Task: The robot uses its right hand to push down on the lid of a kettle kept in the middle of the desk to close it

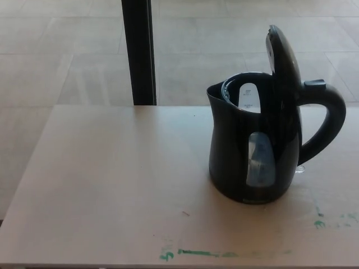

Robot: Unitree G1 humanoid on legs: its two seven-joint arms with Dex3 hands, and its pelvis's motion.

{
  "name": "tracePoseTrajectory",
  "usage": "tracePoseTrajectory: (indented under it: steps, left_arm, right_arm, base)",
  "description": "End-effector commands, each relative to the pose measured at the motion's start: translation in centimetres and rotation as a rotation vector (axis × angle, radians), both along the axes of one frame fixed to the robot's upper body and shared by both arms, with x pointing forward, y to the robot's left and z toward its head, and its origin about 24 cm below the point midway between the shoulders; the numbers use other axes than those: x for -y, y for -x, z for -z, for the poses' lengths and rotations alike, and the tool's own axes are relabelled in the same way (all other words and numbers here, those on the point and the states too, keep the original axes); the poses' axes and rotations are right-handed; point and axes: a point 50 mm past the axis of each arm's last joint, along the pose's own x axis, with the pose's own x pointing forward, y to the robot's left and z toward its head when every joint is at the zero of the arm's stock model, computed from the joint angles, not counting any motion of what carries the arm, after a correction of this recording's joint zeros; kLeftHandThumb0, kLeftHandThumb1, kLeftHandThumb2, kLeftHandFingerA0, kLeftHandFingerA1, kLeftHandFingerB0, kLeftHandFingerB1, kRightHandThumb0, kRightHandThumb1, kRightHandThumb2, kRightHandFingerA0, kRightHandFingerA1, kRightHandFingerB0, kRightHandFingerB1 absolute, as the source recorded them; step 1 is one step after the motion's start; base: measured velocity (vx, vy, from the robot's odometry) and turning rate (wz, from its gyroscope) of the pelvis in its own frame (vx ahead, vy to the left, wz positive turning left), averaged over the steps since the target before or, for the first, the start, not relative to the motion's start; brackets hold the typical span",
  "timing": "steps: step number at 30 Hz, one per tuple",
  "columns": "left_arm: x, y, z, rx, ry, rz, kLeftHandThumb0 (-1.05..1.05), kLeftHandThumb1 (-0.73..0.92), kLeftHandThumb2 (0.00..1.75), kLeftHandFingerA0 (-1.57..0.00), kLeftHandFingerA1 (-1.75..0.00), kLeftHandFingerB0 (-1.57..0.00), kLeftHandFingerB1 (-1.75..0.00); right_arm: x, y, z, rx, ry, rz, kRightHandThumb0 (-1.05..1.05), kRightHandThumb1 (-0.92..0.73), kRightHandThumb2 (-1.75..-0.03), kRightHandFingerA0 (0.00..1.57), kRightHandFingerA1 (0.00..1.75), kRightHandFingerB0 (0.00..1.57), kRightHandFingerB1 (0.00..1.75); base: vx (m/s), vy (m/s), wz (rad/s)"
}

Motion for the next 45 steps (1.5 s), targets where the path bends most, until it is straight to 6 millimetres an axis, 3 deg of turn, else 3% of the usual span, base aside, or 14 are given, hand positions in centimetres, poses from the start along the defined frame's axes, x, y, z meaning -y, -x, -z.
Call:
tracePoseTrajectory:
  steps: [1,7,8,9,12,14,17,21,22,24,30,31,32,45]
  left_arm:
    - [-1.4,0.2,-0.9,0.128,0.137,-0.147,-0.70,0.75,0.63,-0.45,-0.47,-0.33,-0.37]
    - [-1.6,0.9,-1.0,0.129,0.160,-0.149,-0.69,0.76,0.63,-0.39,-0.47,-0.32,-0.38]
    - [-1.6,0.8,-1.0,0.130,0.156,-0.149,-0.69,0.77,0.61,-0.40,-0.47,-0.32,-0.38]
    - [-1.7,0.8,-1.0,0.129,0.148,-0.151,-0.69,0.76,0.63,-0.42,-0.48,-0.32,-0.38]
    - [-1.7,0.8,-1.0,0.134,0.151,-0.169,-0.69,0.74,0.62,-0.42,-0.48,-0.33,-0.39]
    - [-1.8,1.1,-1.0,0.130,0.150,-0.153,-0.70,0.75,0.62,-0.41,-0.48,-0.31,-0.38]
    - [-1.8,1.0,-1.1,0.131,0.152,-0.151,-0.71,0.75,0.62,-0.42,-0.47,-0.32,-0.38]
    - [-1.6,1.1,-0.8,0.136,0.173,-0.166,-0.73,0.68,0.68,-0.36,-0.48,-0.28,-0.40]
    - [-1.6,1.2,-0.8,0.119,0.162,-0.153,-0.75,0.67,0.69,-0.37,-0.48,-0.29,-0.40]
    - [-1.6,1.2,-0.8,0.111,0.153,-0.147,-0.71,0.76,0.61,-0.41,-0.45,-0.32,-0.37]
    - [-1.7,1.3,-0.8,0.114,0.157,-0.142,-0.69,0.77,0.62,-0.38,-0.45,-0.29,-0.37]
    - [-1.6,1.4,-0.8,0.113,0.161,-0.152,-0.70,0.76,0.62,-0.40,-0.46,-0.30,-0.37]
    - [-1.7,1.5,-0.8,0.113,0.160,-0.153,-0.69,0.75,0.62,-0.42,-0.47,-0.32,-0.38]
    - [-2.1,2.0,-1.0,0.104,0.151,-0.149,-0.72,0.70,0.66,-0.38,-0.48,-0.29,-0.39]
  right_arm:
    - [2.9,-1.1,-5.2,0.342,-0.047,0.094,-0.83,-0.83,-0.64,0.42,0.93,0.15,0.73]
    - [5.3,-5.5,-11.6,0.547,-0.012,0.052,-0.99,-0.68,-1.04,0.27,0.81,0.03,0.59]
    - [5.5,-6.2,-12.7,0.562,0.016,0.015,-0.89,-0.85,-0.64,0.15,0.82,0.00,0.53]
    - [5.5,-7.4,-14.5,0.601,0.054,-0.008,-0.97,-0.72,-1.06,0.19,0.68,0.03,0.43]
    - [5.3,-8.5,-16.1,0.696,0.038,-0.006,-0.88,-0.79,-0.64,0.12,0.68,0.04,0.49]
    - [3.6,-11.2,-21.0,0.795,0.168,-0.189,-0.90,-0.62,-1.03,0.01,0.61,0.01,0.53]
    - [2.0,-13.9,-24.5,0.861,0.203,-0.277,-0.92,-0.80,-0.65,0.07,0.61,0.07,0.52]
    - [-2.4,-17.9,-29.8,0.857,0.424,-0.496,-0.90,-0.76,-1.18,0.08,0.32,0.09,0.12]
    - [-4.2,-19.6,-30.8,0.875,0.482,-0.516,-0.86,-0.92,-0.72,0.09,0.33,0.04,0.23]
    - [-5.7,-21.0,-31.5,0.865,0.512,-0.566,-0.74,-0.77,-1.19,0.01,0.35,0.00,0.24]
    - [-8.4,-23.8,-32.7,0.841,0.577,-0.713,-0.90,-0.83,-1.22,0.08,0.30,0.08,0.13]
    - [-9.5,-24.8,-33.2,0.852,0.516,-0.760,-0.94,-0.92,-0.80,0.00,0.32,0.04,0.27]
    - [-10.8,-25.6,-33.2,0.849,0.511,-0.792,-0.89,-0.76,-1.21,0.00,0.24,0.12,0.17]
    - [-16.7,-29.2,-31.9,0.718,0.587,-0.979,-0.92,-0.78,-1.22,0.01,0.23,0.05,0.19]
  base:
    - [0.00,0.000,0.00]
    - [0.00,0.000,0.00]
    - [0.00,0.000,0.00]
    - [0.00,0.000,0.00]
    - [0.00,0.000,0.00]
    - [0.00,0.000,0.00]
    - [0.00,0.000,0.00]
    - [0.00,0.000,0.00]
    - [0.00,0.000,0.00]
    - [0.00,0.000,0.00]
    - [0.00,0.000,0.00]
    - [0.00,0.000,0.00]
    - [0.00,0.000,0.00]
    - [0.00,0.000,0.00]
